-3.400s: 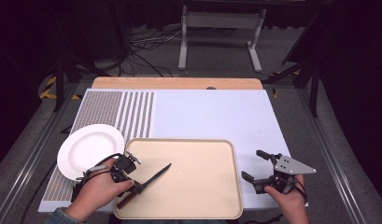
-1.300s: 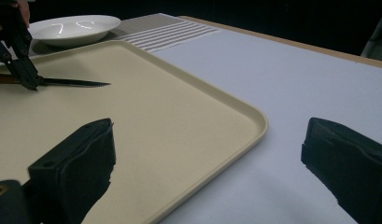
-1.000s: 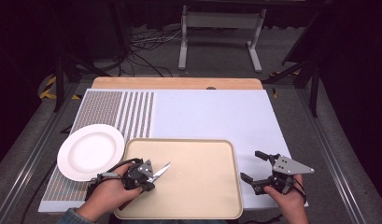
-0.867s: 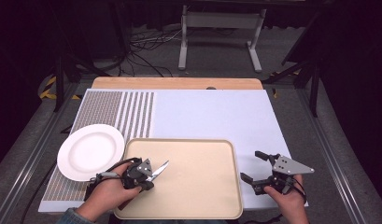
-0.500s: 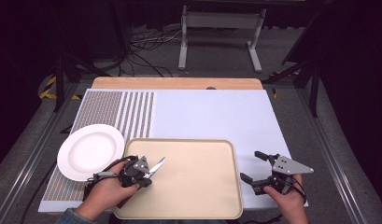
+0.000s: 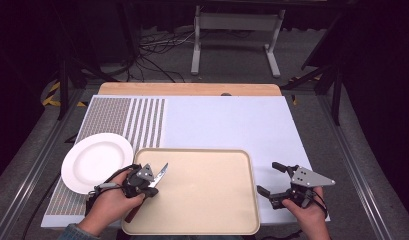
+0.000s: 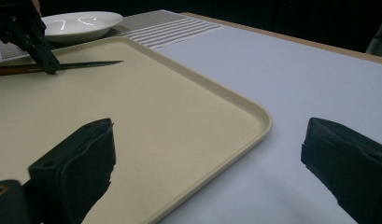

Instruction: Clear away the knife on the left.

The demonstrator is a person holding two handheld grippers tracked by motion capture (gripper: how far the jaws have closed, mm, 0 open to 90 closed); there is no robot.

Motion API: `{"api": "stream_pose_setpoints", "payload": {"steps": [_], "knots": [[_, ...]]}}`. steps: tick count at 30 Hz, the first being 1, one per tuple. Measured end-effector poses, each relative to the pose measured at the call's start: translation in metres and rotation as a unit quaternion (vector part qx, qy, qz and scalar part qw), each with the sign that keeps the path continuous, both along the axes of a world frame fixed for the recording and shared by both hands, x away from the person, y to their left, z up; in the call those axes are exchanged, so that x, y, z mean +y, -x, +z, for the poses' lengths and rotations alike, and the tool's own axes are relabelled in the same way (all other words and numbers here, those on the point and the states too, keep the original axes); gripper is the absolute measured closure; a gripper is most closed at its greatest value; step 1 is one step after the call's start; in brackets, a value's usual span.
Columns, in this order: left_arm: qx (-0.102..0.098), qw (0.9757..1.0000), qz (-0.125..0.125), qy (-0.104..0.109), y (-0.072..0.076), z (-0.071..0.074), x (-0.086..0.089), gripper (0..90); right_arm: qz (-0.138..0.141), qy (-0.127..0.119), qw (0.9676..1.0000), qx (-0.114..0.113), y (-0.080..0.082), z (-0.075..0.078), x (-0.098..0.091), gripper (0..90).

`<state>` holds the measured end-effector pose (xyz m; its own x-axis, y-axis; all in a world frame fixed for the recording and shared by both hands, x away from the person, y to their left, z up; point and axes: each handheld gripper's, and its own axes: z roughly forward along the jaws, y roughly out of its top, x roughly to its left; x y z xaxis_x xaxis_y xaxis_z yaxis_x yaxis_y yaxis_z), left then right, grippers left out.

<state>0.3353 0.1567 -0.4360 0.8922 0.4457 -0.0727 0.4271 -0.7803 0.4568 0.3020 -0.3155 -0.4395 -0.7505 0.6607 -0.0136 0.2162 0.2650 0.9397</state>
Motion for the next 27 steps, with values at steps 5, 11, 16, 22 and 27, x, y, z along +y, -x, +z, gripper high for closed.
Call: {"api": "stream_pose_setpoints", "payload": {"steps": [5, 11, 16, 22, 27], "knots": [[0.002, 0.9998, 0.022, 0.003, 0.0, 0.0, 0.004, 90.0, 0.001, 0.002, 1.0, 0.001, 0.0, 0.0, 0.0, 3.5], [0.001, 0.9993, 0.038, 0.005, -0.001, 0.0, 0.01, 90.0, 0.002, 0.002, 1.0, 0.001, 0.0, 0.0, 0.0, 3.6], [0.001, 0.9988, 0.049, 0.007, -0.002, -0.001, 0.016, 90.0, 0.002, 0.003, 1.0, 0.002, 0.0, -0.001, 0.001, 3.6], [0.002, 0.998, 0.063, 0.008, -0.002, -0.001, 0.021, 90.0, 0.003, 0.003, 1.0, 0.002, 0.0, -0.001, 0.001, 3.6], [0.004, 0.9977, 0.067, 0.008, -0.001, -0.001, 0.023, 90.0, 0.003, 0.003, 1.0, 0.002, 0.0, -0.001, 0.001, 3.6]]}}
